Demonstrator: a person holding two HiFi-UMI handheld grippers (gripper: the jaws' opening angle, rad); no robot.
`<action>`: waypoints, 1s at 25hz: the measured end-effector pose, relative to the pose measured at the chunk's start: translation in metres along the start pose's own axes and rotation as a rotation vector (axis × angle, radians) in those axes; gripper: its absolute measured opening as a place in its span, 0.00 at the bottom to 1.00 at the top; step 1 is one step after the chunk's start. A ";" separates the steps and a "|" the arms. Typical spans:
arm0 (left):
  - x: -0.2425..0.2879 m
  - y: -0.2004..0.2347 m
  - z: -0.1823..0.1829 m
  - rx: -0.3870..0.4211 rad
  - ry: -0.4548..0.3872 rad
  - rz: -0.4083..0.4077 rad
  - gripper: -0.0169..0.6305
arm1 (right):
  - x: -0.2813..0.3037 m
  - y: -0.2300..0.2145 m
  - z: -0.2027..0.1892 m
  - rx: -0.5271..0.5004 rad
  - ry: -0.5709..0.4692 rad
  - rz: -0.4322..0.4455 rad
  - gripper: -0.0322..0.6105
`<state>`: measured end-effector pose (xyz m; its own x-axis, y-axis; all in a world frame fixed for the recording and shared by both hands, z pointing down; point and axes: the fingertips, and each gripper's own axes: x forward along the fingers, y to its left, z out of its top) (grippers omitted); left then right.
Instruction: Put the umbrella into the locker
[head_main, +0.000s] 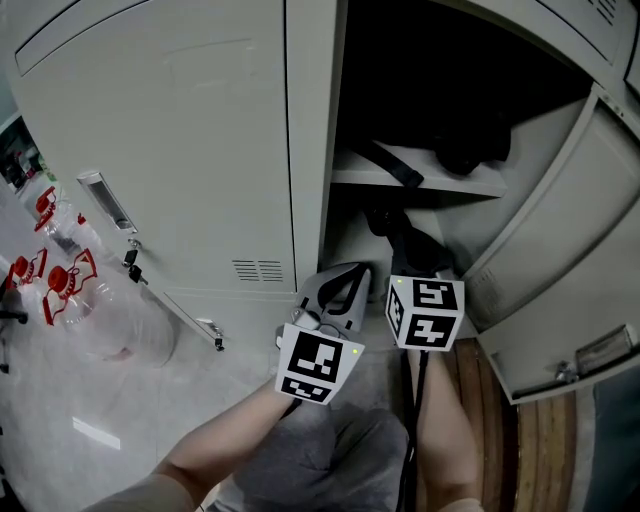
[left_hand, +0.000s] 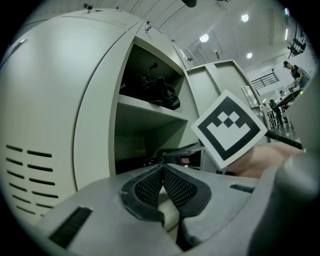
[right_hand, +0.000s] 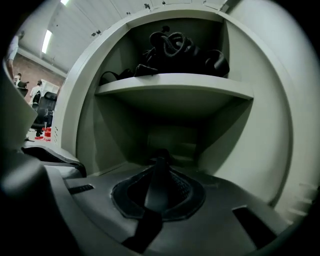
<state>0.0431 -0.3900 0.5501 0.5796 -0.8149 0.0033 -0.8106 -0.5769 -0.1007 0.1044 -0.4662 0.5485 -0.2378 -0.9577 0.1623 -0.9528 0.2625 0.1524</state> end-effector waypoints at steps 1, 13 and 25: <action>0.000 0.000 0.001 0.000 -0.002 -0.004 0.04 | 0.003 0.001 -0.001 -0.002 0.006 -0.001 0.06; -0.010 0.004 0.011 -0.012 -0.022 -0.009 0.04 | 0.024 0.023 -0.020 -0.044 0.106 0.046 0.06; -0.016 0.010 0.016 -0.014 -0.023 0.003 0.04 | 0.009 0.029 -0.014 -0.101 0.143 0.043 0.21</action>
<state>0.0273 -0.3816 0.5327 0.5788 -0.8152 -0.0203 -0.8133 -0.5753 -0.0871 0.0776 -0.4653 0.5678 -0.2419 -0.9206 0.3065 -0.9168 0.3203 0.2385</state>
